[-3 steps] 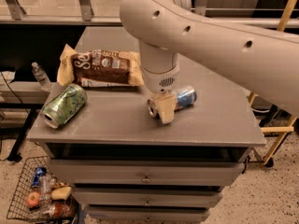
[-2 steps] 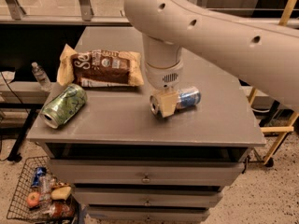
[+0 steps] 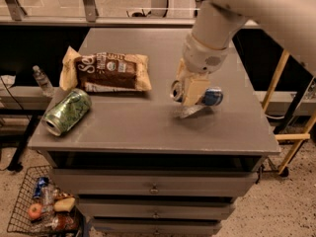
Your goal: Place redbull can upright
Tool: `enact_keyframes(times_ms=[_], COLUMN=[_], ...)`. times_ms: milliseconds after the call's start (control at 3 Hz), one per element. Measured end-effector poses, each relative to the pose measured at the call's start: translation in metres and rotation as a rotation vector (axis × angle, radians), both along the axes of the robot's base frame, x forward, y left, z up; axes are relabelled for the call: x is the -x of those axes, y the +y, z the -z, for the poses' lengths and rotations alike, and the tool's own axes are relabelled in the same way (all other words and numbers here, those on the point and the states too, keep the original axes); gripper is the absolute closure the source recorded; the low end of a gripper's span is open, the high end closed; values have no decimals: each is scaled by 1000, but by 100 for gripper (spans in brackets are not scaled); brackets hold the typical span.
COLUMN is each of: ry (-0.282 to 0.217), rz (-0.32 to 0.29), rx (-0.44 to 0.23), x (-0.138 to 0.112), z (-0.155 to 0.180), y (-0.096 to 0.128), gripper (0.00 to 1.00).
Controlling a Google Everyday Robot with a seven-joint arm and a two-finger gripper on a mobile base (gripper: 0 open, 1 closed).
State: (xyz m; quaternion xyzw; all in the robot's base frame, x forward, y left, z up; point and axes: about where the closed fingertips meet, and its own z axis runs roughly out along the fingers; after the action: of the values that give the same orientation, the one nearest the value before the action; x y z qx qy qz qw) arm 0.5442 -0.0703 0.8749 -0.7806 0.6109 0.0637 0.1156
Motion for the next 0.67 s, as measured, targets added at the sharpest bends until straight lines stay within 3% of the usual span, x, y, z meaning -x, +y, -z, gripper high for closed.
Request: enact_keyframes(times_ms=[333, 667], ry=[48, 82], rz=[38, 61], rx=[-221, -466], x=[-11, -11], z=[-2, -20], y=[-15, -15], gripper=[100, 100])
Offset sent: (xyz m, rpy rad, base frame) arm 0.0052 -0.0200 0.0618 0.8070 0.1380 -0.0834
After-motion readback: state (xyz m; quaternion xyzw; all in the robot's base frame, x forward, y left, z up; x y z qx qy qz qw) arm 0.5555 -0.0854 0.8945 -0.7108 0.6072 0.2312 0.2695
